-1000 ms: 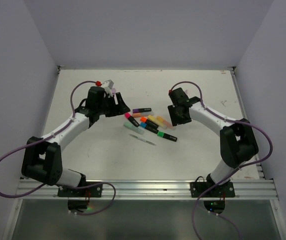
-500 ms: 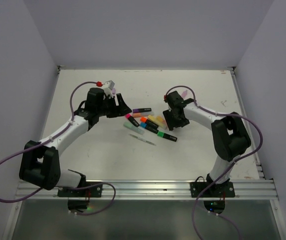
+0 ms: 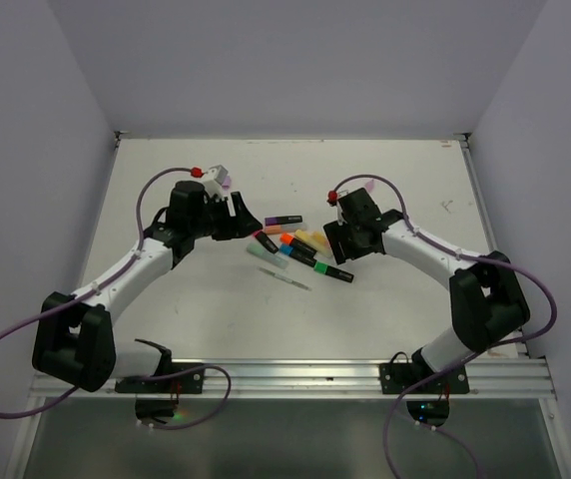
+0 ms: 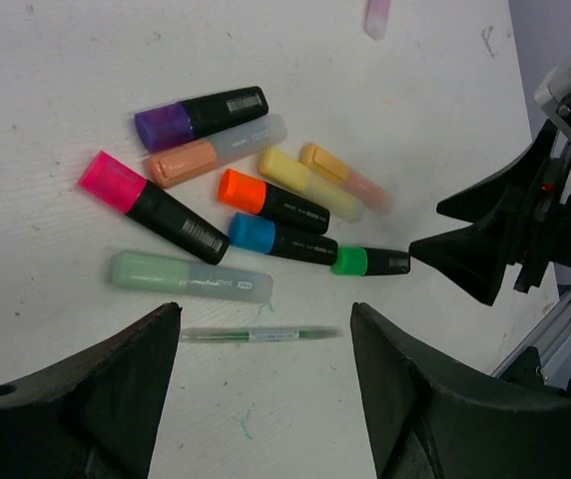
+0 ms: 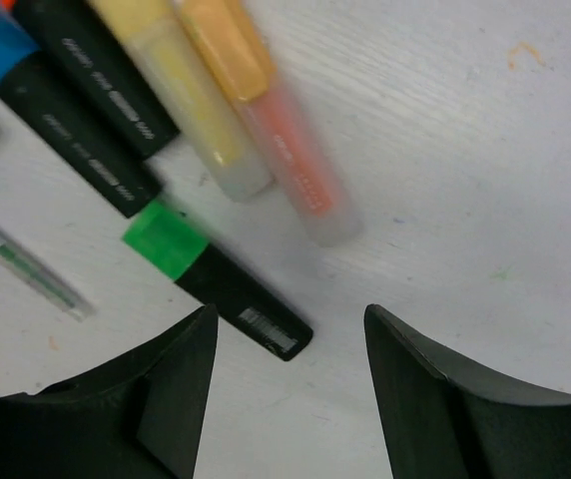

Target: Open the pen caps

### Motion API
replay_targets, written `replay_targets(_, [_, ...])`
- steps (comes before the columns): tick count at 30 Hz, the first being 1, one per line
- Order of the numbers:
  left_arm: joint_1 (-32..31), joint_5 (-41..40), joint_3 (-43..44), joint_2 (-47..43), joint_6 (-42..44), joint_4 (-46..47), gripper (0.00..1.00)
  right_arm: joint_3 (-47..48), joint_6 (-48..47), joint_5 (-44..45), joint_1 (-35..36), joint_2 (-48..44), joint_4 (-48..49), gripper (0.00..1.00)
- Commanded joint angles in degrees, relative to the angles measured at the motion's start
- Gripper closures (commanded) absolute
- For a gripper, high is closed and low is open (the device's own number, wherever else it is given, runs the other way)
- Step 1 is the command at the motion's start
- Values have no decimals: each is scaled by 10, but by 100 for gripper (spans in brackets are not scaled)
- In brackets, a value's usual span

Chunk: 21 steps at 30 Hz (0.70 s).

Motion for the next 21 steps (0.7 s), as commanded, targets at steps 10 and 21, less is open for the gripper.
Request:
replay_targets(10, [-3, 25, -21, -31, 2, 24, 28, -2, -19, -87, 41, 22, 2, 34])
replay_targets(21, [-3, 25, -25, -46, 6, 15, 27, -22, 0, -57, 55, 50, -8, 41])
